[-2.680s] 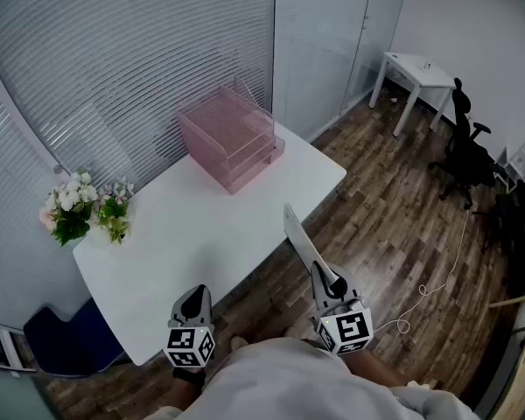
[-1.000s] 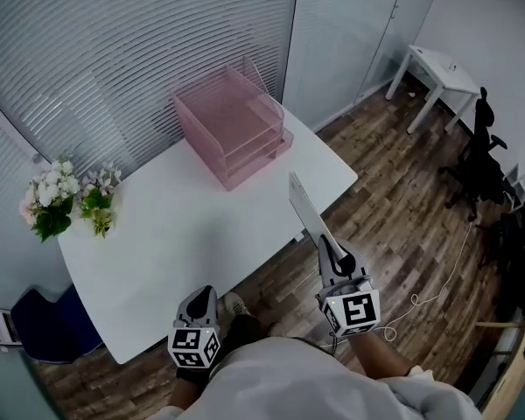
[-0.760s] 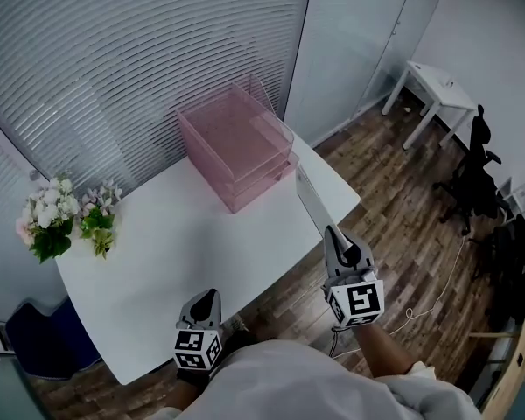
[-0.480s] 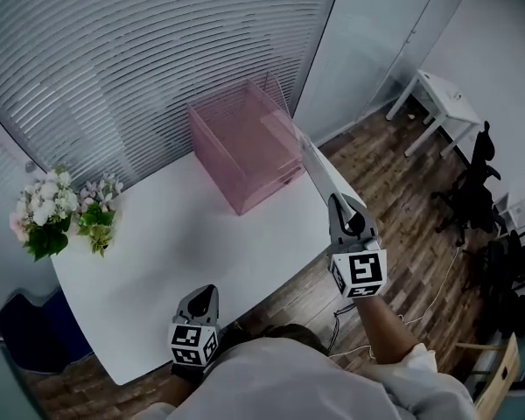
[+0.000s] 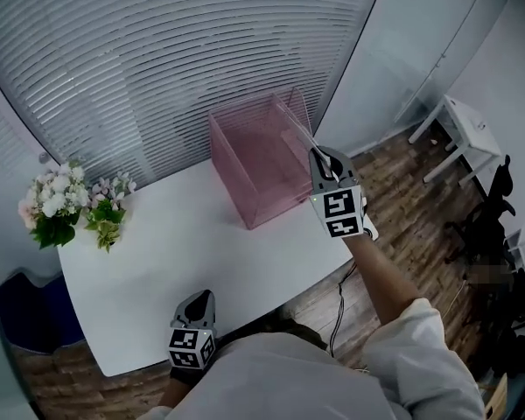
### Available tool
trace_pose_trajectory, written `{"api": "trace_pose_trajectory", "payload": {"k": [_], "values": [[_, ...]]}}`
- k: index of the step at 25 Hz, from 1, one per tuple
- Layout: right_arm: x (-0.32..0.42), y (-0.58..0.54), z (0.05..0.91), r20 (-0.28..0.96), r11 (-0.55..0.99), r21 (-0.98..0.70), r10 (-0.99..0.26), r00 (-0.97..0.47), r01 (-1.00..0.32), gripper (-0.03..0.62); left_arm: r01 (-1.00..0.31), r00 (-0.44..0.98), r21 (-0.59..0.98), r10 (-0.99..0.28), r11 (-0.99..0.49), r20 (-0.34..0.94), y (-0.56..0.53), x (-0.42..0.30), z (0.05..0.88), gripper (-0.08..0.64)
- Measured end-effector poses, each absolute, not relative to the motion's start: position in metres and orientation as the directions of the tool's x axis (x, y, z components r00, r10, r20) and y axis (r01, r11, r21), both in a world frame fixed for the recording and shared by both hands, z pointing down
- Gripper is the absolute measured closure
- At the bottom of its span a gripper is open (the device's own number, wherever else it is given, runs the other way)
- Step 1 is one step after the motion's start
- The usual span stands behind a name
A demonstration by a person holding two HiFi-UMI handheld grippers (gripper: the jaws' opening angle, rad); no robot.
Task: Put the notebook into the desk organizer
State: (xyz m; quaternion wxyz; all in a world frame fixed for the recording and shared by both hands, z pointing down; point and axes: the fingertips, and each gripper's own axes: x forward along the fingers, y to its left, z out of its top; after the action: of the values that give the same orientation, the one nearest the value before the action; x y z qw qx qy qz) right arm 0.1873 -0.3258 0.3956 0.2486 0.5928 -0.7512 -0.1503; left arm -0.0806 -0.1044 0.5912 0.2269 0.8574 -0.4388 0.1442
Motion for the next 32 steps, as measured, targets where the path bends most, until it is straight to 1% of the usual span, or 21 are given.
{"api": "trace_pose_trajectory", "payload": {"k": [4,7,12,15,17,22,27,30,32], "values": [[0.179,-0.367,0.406,0.261,0.327,0.616,-0.943,-0.205,-0.717,0.571,-0.849,0.529,0.278,-0.726,-0.450,0.439,-0.106,-0.067,0.587,0.551],[0.167,-0.394,0.420,0.300,0.373,0.707,-0.928,-0.222,-0.601,0.571,-0.866,0.499,0.274,-0.750,-0.418,0.433,-0.112,-0.063,0.585,0.551],[0.143,-0.418,0.455,0.373,0.431,0.849,-0.898,-0.231,-0.304,0.571,-0.889,0.455,0.285,-0.774,-0.359,0.441,-0.112,-0.063,0.591,0.551],[0.132,-0.420,0.479,0.428,0.463,0.878,-0.873,-0.234,-0.124,0.571,-0.895,0.440,0.291,-0.781,-0.339,0.444,-0.113,-0.062,0.593,0.551],[0.127,-0.418,0.492,0.464,0.485,0.874,-0.854,-0.237,-0.037,0.571,-0.896,0.435,0.295,-0.784,-0.331,0.443,-0.113,-0.060,0.594,0.551],[0.118,-0.411,0.520,0.596,0.597,0.799,-0.771,-0.225,0.071,0.569,-0.895,0.434,0.308,-0.784,-0.322,0.444,-0.116,-0.059,0.599,0.551],[0.112,-0.408,0.535,0.691,0.681,0.722,-0.697,-0.195,0.124,0.547,-0.890,0.443,0.319,-0.781,-0.326,0.440,-0.119,-0.058,0.603,0.551],[0.111,-0.405,0.541,0.750,0.738,0.660,-0.638,-0.173,0.138,0.522,-0.888,0.447,0.322,-0.779,-0.328,0.439,-0.121,-0.057,0.603,0.551],[0.113,-0.402,0.546,0.791,0.777,0.611,-0.594,-0.147,0.153,0.491,-0.887,0.448,0.324,-0.779,-0.328,0.438,-0.121,-0.058,0.604,0.551]]}}
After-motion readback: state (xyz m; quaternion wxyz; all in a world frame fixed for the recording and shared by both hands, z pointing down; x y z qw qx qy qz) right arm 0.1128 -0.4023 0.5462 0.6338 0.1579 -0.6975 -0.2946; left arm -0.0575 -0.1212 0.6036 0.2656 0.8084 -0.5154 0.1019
